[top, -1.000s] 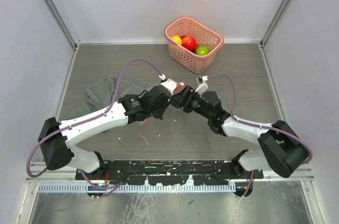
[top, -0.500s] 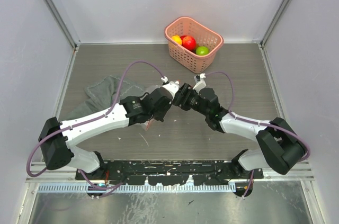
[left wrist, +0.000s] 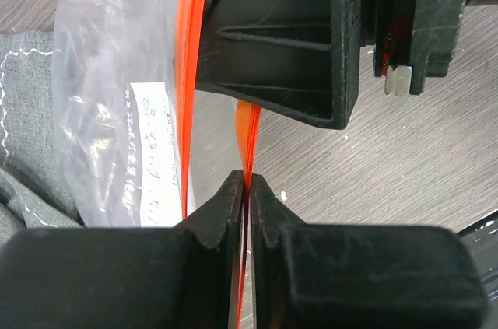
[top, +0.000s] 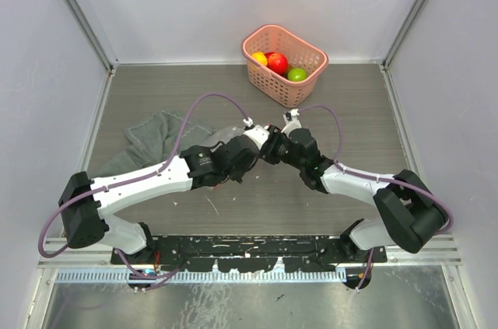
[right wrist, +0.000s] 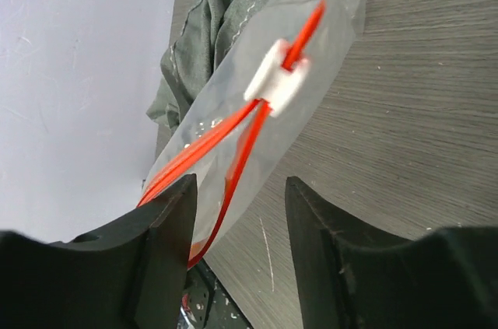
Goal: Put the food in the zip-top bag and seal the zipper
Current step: Open the zipper of the food storage bag at the center of the board.
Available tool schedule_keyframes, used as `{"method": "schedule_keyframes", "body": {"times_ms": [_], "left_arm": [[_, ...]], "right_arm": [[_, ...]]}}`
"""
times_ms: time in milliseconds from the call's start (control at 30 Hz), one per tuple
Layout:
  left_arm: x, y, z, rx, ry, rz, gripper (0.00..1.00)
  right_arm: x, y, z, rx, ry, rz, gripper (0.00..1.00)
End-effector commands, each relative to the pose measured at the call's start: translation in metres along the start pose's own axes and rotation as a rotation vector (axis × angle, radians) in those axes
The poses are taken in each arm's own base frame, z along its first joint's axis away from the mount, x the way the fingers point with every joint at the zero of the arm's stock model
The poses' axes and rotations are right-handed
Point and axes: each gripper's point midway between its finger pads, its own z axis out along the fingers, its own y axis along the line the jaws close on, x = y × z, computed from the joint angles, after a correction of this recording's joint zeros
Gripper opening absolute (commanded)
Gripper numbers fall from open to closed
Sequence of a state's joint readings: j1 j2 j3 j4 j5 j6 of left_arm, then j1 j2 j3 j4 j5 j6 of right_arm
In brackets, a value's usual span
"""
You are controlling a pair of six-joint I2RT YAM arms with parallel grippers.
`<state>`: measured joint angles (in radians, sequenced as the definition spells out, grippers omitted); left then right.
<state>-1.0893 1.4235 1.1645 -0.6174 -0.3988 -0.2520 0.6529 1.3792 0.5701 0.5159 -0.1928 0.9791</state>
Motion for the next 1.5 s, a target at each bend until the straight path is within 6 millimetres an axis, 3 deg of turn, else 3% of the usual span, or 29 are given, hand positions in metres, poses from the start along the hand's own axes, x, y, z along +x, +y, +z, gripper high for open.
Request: {"method": "schedule_keyframes", "body": {"times_ms": [0, 300, 367, 633, 867, 1467], "left_arm": [[-0.029, -0.001, -0.012, 0.001, -0.103, -0.034, 0.11], [-0.036, -0.006, -0.032, 0.061, -0.14, -0.081, 0.44], [-0.037, -0.004, -0.037, 0.062, -0.149, -0.101, 0.51], [-0.041, 0.008, -0.053, 0.035, -0.194, -0.175, 0.72], [-0.041, 0.013, -0.031, -0.061, -0.182, -0.2, 0.8], [-0.017, 0.025, 0.006, -0.229, -0.084, -0.127, 0.72]], "right_arm": [[-0.016, 0.022, 0.002, -0.049, -0.051, -0.04, 0.49], [-0.021, 0.028, -0.002, -0.06, -0.066, -0.074, 0.05], [-0.022, 0.028, -0.003, -0.058, -0.07, -0.079, 0.01], [-0.023, 0.031, -0.006, -0.049, -0.083, -0.1, 0.01], [-0.02, 0.03, -0.006, -0.045, -0.078, -0.092, 0.01], [-0.013, 0.027, -0.003, -0.041, -0.062, -0.083, 0.01]]}}
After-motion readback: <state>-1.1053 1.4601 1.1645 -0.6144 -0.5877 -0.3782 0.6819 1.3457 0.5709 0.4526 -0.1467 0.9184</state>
